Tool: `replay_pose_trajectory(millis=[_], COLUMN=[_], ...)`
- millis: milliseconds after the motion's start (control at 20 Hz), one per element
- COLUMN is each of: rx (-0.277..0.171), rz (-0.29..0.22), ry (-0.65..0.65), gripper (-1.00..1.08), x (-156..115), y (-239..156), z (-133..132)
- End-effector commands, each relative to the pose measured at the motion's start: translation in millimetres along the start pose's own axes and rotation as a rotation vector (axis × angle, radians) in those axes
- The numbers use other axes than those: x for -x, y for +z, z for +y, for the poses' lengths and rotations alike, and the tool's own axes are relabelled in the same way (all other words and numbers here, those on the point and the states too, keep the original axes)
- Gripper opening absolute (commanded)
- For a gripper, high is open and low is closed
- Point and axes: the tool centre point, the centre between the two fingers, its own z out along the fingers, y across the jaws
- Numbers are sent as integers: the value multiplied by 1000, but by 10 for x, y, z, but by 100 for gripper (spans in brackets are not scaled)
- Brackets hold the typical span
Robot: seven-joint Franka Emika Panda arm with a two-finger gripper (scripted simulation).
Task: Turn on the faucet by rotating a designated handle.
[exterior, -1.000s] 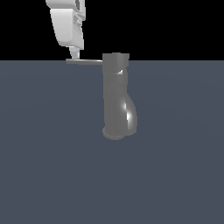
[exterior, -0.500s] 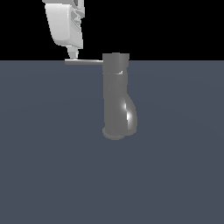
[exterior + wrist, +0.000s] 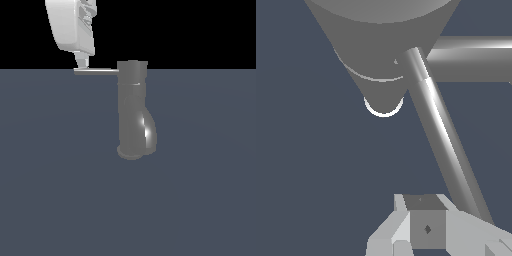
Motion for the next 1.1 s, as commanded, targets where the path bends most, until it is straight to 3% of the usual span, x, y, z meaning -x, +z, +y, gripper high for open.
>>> replay_pose_trajectory(millis=[0, 450, 550, 1050], rx=[4, 4, 0, 1], rz=[1, 1, 2, 2], ry=[0, 0, 2, 1], gripper=[-100, -100, -100, -100], x=[-5, -26, -32, -312], y=[2, -1, -2, -3], z=[95, 364, 319, 589])
